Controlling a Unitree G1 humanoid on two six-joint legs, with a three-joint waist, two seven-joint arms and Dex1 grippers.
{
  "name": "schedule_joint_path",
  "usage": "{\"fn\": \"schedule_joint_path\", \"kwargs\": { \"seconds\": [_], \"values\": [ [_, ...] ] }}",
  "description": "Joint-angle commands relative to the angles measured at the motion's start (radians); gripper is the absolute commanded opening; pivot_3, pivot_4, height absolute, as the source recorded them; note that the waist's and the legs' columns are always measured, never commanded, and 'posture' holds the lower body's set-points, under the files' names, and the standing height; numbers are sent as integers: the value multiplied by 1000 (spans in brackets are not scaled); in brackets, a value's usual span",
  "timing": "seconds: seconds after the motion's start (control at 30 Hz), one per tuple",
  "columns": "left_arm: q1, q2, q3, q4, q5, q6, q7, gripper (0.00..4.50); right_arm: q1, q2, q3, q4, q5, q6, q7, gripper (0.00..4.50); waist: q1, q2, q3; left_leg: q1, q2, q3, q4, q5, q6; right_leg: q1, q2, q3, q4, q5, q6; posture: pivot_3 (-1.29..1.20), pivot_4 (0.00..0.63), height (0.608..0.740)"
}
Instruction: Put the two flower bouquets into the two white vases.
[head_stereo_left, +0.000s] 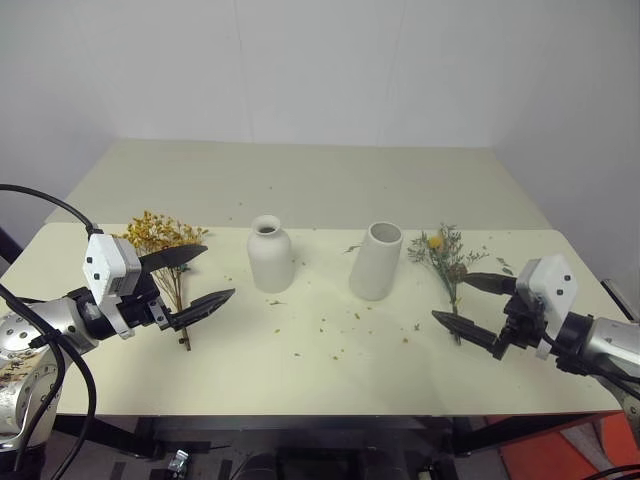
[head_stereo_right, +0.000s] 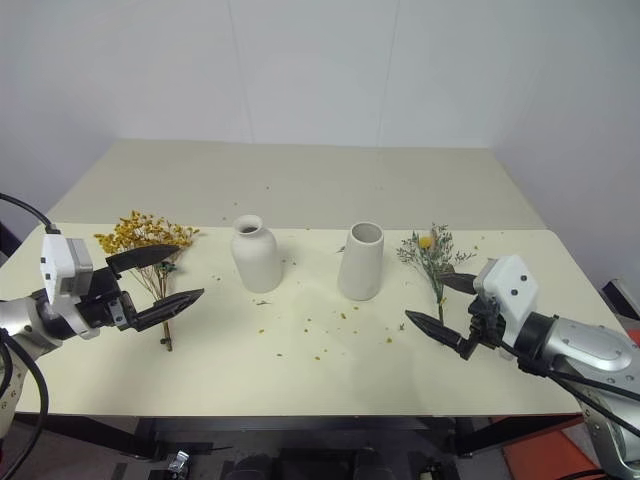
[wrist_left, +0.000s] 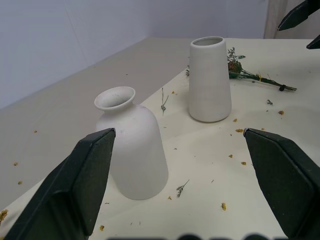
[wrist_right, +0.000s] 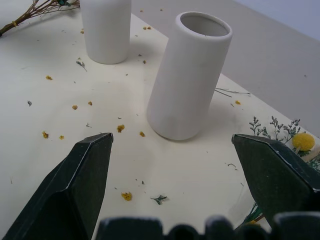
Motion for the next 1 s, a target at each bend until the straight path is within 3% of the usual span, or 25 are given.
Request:
{"fn": "schedule_joint_path", "kwargs": {
  "seconds": [0.03,0.43,0.6,0.73,1.0],
  "values": [
    [-13,2,10,-11,-10,-15,0,4473,-20,-14,-29,-19,13,6,-4,4500,0,0,0,0,0,0,0,0,0,0,0,0,0,0,0,0,150,740],
    [-16,-4,-4,-22,-13,-12,7,4473,-44,-13,-22,-15,17,60,-33,4500,0,0,0,0,0,0,0,0,0,0,0,0,0,0,0,0,150,740],
    [-43,-3,-20,-18,-21,-11,1,4473,-234,40,-7,25,118,421,-284,4500,-6,0,0,0,0,0,0,0,0,0,0,0,0,0,0,0,150,740],
    [-57,-5,-34,-12,-19,-12,-1,4473,-395,76,21,126,72,697,-465,4500,-4,0,0,0,0,0,0,0,0,0,0,0,0,0,0,0,150,740],
    [-111,-8,-82,-4,-24,4,2,4473,-573,97,96,294,18,970,-526,4500,-2,0,0,-8,-1,0,0,0,0,-8,0,1,1,4,4,0,150,740]
  ]
}}
